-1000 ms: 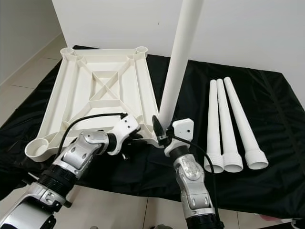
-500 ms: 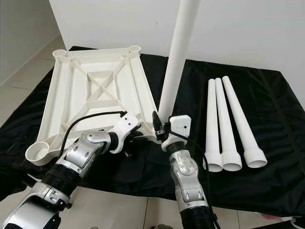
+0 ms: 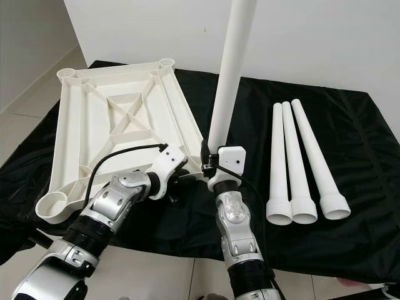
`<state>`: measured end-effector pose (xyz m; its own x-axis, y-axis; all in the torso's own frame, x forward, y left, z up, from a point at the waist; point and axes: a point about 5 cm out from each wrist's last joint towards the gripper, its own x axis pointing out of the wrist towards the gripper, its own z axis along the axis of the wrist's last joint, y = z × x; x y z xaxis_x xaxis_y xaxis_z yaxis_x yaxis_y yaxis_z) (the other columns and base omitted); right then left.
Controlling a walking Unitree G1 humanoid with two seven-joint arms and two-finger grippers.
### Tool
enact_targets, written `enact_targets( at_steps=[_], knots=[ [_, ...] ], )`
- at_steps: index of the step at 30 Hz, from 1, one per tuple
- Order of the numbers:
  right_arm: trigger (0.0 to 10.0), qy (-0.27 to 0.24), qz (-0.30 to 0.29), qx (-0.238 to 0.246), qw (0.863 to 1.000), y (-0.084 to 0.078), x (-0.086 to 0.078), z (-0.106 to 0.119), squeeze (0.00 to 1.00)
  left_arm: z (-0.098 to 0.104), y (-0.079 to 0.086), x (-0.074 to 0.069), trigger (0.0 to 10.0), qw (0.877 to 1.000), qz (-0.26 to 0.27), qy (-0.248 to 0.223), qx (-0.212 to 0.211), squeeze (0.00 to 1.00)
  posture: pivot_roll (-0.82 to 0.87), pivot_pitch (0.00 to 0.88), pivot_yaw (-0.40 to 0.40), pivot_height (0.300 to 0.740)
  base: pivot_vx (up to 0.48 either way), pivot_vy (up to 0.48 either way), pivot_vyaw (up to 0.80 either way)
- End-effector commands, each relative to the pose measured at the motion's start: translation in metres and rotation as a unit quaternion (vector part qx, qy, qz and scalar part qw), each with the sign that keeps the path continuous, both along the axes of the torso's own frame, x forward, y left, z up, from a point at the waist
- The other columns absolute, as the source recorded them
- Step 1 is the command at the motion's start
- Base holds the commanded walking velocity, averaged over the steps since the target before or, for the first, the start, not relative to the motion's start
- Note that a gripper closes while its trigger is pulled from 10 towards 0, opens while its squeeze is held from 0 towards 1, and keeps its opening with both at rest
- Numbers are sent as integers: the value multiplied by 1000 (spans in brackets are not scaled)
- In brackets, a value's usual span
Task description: Building children table
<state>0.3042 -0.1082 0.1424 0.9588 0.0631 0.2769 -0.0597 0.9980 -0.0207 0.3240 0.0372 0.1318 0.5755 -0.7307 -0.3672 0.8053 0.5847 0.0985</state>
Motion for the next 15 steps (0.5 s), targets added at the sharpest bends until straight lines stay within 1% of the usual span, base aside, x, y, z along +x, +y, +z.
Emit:
enact_targets(
  at_steps=[1,3,12,15],
  knots=[
    [10000,46,-16,-3,999,-3,0,-19,0,10,1,3,10000,999,20,-17,-26,0,-66,41,25,740,0,0,0],
    [10000,48,-21,-2,999,-1,0,-19,0,11,0,4,10000,999,31,-15,-32,0,-67,43,28,740,0,0,0],
    [10000,55,-45,5,997,0,5,-20,0,11,-4,3,10000,998,43,-9,-45,0,-70,48,30,740,0,0,0],
    [10000,62,-55,9,997,2,7,-22,0,12,-5,4,10000,997,54,-8,-50,0,-68,51,30,740,0,0,0]
  ],
)
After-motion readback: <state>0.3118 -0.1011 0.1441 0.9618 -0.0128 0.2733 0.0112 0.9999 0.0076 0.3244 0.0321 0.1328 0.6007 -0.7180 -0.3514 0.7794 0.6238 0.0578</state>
